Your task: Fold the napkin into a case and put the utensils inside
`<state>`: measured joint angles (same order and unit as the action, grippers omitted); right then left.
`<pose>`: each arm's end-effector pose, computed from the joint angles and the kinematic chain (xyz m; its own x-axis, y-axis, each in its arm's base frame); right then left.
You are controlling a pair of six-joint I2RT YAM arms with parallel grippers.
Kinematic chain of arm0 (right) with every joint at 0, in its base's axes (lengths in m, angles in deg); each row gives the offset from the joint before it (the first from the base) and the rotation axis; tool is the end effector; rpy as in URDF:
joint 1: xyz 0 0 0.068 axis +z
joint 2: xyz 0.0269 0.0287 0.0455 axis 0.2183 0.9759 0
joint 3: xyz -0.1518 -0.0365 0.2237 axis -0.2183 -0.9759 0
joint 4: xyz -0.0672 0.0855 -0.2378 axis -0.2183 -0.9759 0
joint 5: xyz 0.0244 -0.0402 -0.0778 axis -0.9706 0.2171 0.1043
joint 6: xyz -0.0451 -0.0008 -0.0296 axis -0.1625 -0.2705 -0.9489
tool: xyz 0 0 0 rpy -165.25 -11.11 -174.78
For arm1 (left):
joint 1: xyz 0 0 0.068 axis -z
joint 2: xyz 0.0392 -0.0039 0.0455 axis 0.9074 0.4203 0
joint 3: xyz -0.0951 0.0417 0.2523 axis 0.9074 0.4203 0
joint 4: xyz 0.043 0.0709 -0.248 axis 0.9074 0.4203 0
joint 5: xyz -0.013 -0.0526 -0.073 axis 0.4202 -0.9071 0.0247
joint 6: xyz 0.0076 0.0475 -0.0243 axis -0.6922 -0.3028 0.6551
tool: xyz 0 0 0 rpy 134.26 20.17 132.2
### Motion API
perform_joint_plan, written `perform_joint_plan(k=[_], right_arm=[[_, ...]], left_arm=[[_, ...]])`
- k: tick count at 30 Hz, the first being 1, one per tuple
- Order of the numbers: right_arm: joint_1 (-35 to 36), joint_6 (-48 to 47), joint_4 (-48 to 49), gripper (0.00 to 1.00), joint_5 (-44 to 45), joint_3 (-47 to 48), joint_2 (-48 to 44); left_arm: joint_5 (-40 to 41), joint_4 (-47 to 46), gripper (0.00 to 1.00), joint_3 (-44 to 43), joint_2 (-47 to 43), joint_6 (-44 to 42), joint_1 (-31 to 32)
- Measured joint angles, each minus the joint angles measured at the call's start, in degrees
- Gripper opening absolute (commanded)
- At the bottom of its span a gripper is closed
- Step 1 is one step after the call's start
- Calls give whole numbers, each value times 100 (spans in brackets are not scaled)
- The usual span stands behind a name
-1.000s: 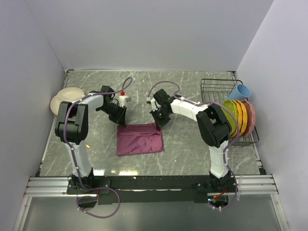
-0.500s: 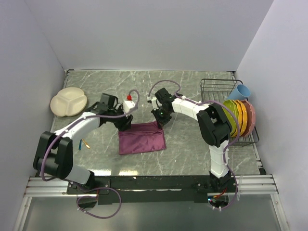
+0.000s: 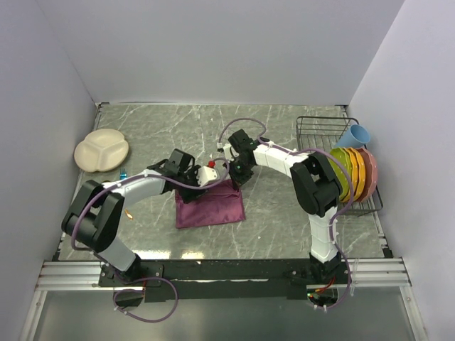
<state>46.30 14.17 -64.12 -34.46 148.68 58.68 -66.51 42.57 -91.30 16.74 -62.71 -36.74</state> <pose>0.3377 0.2377 0.1637 -0.7356 -0.5742 -0.3595 -0.6687 0.7002 0.2499 0.2626 -0.1541 0.1768 -0.2190 0.7776 -0.5894 0.9220 0.3626 0.1358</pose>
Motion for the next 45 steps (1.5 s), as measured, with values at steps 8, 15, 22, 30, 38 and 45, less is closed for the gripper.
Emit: perform_joint_plan(k=[8, 15, 22, 30, 38, 45], right_arm=[[0, -24, -9, 0, -13, 2, 0], [-17, -50, -94, 0, -35, 96, 68], [-22, -85, -168, 0, -55, 164, 103], [-22, -85, -184, 0, -57, 197, 127], [-22, -87, -214, 0, -57, 234, 151], [-26, -85, -238, 0, -57, 291, 186]], left_arm=[[83, 46, 55, -42, 304, -232, 144], [81, 87, 41, -168, 431, -251, 170], [76, 251, 44, -271, 442, -264, 170], [59, 297, 36, -402, 442, -267, 175], [-83, 400, 53, -455, 442, -369, 177], [-118, 424, 49, -466, 588, -374, 186]])
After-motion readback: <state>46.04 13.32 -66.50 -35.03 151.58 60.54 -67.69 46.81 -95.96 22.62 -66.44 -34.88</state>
